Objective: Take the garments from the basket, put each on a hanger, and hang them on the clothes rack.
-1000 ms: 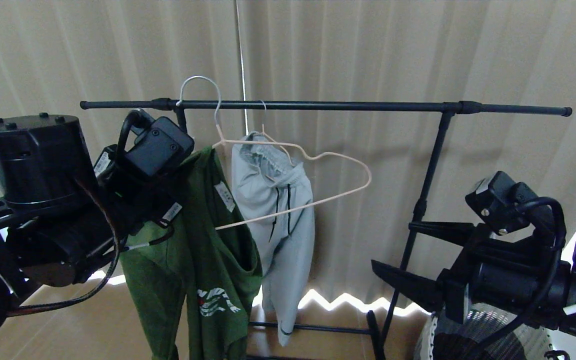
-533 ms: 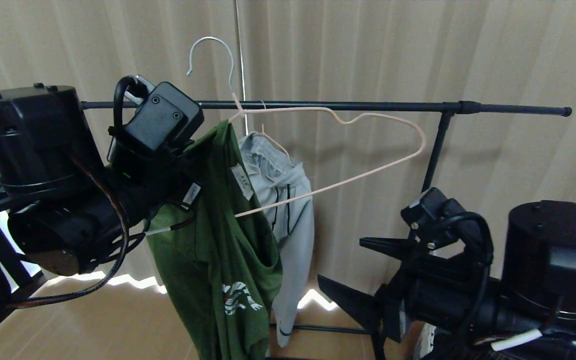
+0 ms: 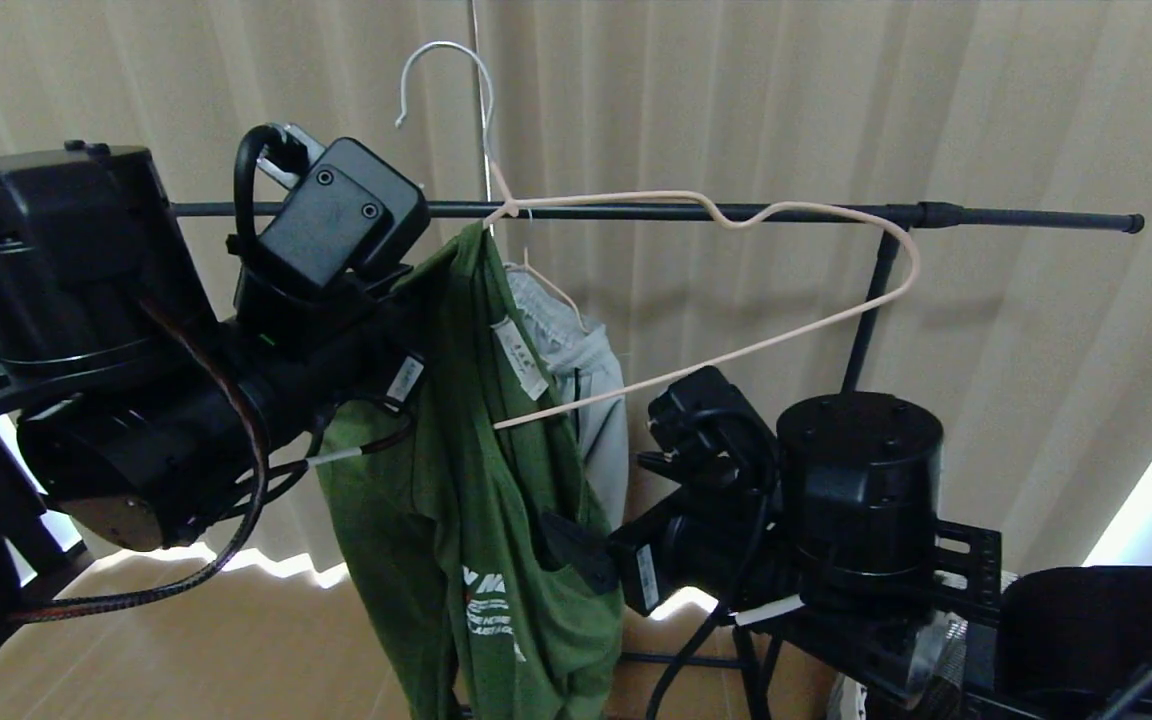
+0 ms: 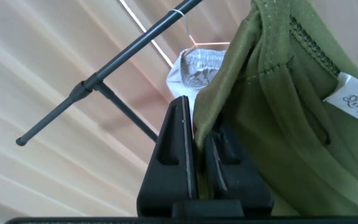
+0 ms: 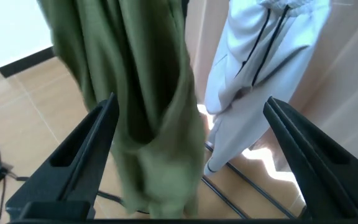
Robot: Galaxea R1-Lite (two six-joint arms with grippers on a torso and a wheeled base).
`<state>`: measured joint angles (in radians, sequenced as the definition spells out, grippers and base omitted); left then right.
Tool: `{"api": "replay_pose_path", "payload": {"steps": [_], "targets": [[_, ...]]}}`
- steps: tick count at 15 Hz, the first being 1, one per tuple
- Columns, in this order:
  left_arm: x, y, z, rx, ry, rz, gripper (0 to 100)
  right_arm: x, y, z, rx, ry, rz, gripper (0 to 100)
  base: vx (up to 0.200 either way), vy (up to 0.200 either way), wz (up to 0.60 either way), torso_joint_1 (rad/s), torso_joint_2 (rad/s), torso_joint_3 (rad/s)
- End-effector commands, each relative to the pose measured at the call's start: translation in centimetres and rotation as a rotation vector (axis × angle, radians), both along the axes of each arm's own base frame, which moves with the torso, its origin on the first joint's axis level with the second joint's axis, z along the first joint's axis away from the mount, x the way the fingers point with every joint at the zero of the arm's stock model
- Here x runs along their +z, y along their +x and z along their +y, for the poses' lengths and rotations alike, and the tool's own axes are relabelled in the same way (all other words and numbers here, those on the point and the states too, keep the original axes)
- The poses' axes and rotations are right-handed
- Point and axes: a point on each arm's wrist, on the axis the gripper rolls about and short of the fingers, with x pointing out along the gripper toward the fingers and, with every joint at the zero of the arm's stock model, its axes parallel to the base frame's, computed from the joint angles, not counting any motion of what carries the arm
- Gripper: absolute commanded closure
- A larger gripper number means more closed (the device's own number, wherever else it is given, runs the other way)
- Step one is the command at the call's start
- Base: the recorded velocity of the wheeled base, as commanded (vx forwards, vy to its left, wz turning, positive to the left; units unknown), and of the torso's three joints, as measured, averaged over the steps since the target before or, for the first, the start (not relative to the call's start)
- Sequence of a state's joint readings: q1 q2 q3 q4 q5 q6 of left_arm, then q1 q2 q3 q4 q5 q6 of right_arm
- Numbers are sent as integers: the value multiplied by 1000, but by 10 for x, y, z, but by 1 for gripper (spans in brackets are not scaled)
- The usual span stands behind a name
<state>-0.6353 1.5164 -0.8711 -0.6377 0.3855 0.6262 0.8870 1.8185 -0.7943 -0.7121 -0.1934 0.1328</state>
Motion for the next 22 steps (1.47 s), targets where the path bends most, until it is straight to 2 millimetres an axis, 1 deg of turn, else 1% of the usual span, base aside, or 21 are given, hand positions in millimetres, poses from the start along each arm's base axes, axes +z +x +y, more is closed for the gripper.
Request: {"api": "replay_pose_path", "payload": {"steps": [1, 6, 8, 10, 11, 13, 14, 16, 18, 19, 20, 21, 22], "targets": [[2, -3, 2, -2, -6, -7, 100, -13, 8, 8, -6, -28, 21, 0, 0, 0, 0, 0, 0, 0], [6, -6, 4, -2, -16, -19, 100, -35, 29, 0, -110, -89, 50, 0, 0, 0, 0, 0, 0, 0], [6, -6, 5, 6, -13, -20, 100, -34, 32, -6, -130, -92, 51, 0, 0, 0, 0, 0, 0, 0], [3, -1, 10, 32, 6, -13, 100, -27, 36, -23, -192, -92, 38, 0, 0, 0, 0, 0, 0, 0], [-2, 1, 15, 50, 28, -2, 100, -22, 38, -34, -234, -92, 27, 0, 0, 0, 0, 0, 0, 0], [-15, 2, 26, 88, 95, 25, 100, -12, 42, -59, -303, -76, 13, 0, 0, 0, 0, 0, 0, 0], [-18, 1, 37, 118, 119, 32, 100, -5, 49, -77, -361, -73, -5, 0, 0, 0, 0, 0, 0, 0], [-27, -3, 41, 122, 151, 57, 100, 5, 58, -98, -422, -80, -40, 0, 0, 0, 0, 0, 0, 0], [-35, -6, 46, 129, 201, 73, 100, 11, 63, -108, -457, -73, -60, 0, 0, 0, 0, 0, 0, 0], [-39, -6, 48, 137, 227, 84, 100, 14, 63, -110, -461, -69, -66, 0, 0, 0, 0, 0, 0, 0], [-46, -9, 56, 153, 298, 96, 100, 17, 64, -113, -471, -60, -76, 0, 0, 0, 0, 0, 0, 0], [-48, -10, 58, 156, 322, 99, 100, 19, 65, -112, -471, -57, -79, 0, 0, 0, 0, 0, 0, 0], [-54, -13, 65, 169, 380, 111, 100, 22, 63, -113, -472, -50, -88, 0, 0, 0, 0, 0, 0, 0]]}}
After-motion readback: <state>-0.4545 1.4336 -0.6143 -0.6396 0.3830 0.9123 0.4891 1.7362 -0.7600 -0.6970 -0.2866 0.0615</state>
